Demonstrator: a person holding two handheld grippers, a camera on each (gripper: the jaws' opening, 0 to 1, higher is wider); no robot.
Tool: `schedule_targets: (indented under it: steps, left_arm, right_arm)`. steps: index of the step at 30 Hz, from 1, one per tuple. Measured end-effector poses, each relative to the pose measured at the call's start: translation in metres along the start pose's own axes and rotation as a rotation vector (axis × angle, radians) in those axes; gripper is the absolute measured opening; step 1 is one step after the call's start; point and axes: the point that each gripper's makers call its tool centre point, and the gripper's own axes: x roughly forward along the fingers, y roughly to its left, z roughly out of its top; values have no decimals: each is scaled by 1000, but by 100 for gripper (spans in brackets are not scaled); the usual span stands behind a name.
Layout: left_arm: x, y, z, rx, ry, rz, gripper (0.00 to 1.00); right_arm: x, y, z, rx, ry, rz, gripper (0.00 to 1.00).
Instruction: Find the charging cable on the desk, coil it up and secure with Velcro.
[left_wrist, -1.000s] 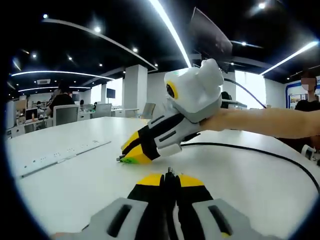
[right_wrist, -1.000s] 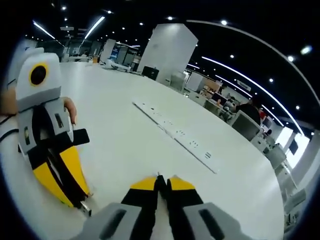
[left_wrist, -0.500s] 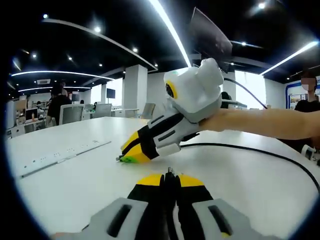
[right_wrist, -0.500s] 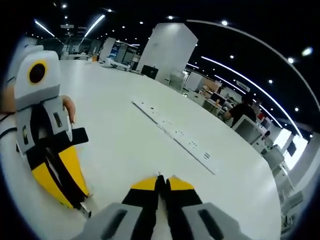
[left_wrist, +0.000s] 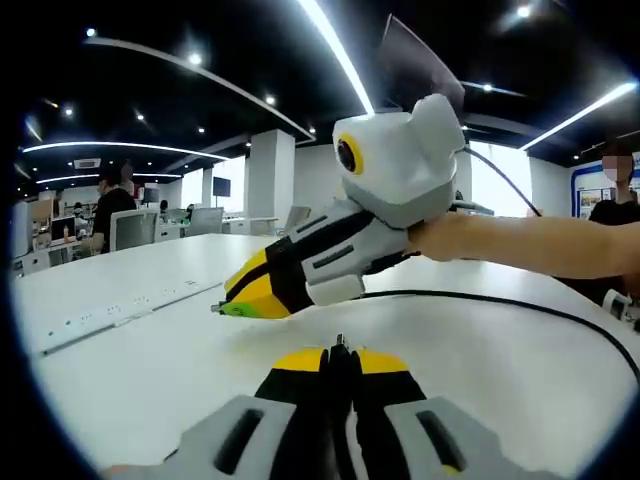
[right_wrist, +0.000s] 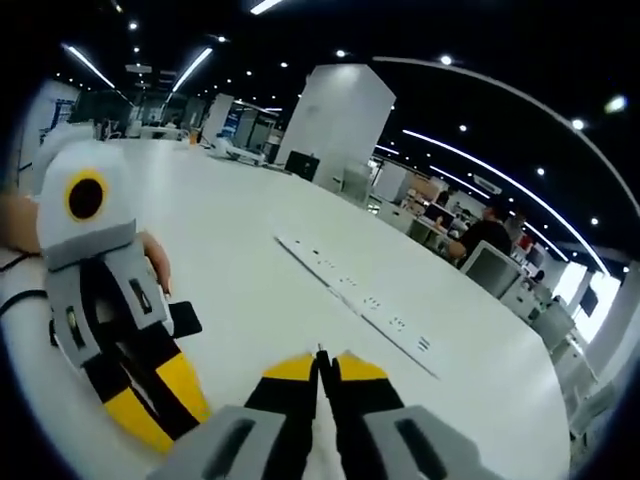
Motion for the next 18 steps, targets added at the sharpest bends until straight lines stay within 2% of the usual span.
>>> schedule_targets:
  steps: [11,15,16,18]
  left_arm:
    - [0,0,0,0,0,0,11]
    - [1,0,0,0,0,0,11]
    - [1,0,1,0,0,0,11]
    - [1,0,1,1,0,1,11]
  right_arm:
    - [-4,20,32,33,-97,43,7]
    - [-9,30,44,69,-139,53,7]
    - [-11,32,46,79,-144,53,2]
    - [-12,33,55,124,-197,63,3]
